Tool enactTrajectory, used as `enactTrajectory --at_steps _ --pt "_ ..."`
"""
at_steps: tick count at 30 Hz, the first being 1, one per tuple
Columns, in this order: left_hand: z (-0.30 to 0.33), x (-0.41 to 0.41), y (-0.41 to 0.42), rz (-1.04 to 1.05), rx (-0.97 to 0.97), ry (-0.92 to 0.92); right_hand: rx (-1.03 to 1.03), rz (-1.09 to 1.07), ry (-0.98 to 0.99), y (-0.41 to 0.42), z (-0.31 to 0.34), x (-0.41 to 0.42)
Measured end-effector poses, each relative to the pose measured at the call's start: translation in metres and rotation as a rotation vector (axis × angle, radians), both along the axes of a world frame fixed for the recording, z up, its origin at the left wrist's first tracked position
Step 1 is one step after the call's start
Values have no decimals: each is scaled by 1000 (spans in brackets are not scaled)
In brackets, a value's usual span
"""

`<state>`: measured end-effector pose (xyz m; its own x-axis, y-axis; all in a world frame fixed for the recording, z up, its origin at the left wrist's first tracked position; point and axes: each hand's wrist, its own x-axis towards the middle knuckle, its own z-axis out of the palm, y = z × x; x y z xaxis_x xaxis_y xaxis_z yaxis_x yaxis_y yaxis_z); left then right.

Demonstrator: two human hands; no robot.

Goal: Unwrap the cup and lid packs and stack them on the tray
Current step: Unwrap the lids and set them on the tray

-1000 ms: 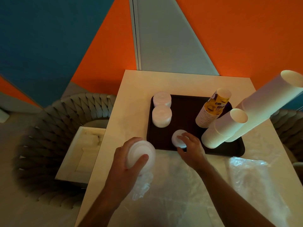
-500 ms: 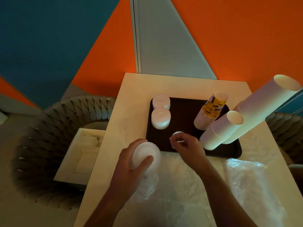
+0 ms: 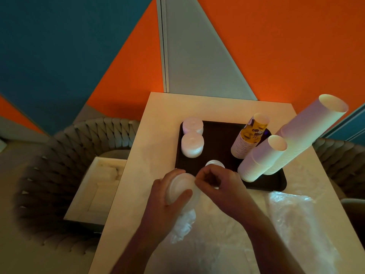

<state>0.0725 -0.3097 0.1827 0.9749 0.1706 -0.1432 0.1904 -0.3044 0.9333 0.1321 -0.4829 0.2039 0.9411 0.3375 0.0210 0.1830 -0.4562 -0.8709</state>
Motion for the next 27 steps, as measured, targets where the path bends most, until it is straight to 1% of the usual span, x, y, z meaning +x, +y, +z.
enactTrajectory --at_steps 4,6,8,11,14,16,18,21,23,25,27 --pt "1 -1 -2 -1 -22 6 -26 -27 -29 0 0 -1" --pt "2 0 -3 -1 -27 -8 33 -76 44 -1 -1 1" --pt "1 1 -3 -5 -12 -15 137 -125 152 -2 -2 2" --pt "1 3 -3 -11 -11 -29 290 -112 285 -2 1 1" --pt "-2 3 -3 -12 -17 -19 303 -60 369 -2 0 -1" --pt "-3 3 -3 -14 -15 -19 278 -52 369 -2 -1 -1" --pt "-3 4 -1 -26 -24 -20 308 -72 373 -2 -4 0" --pt "-4 3 4 -43 -46 -14 493 -140 455 -1 -12 4" --pt "-3 2 7 -50 -80 -4 605 -256 511 -4 -20 12" --pt "-3 1 10 -47 -102 -2 600 -385 456 -10 -31 26" --pt "-2 2 12 -38 -104 6 421 -463 276 -19 -45 42"
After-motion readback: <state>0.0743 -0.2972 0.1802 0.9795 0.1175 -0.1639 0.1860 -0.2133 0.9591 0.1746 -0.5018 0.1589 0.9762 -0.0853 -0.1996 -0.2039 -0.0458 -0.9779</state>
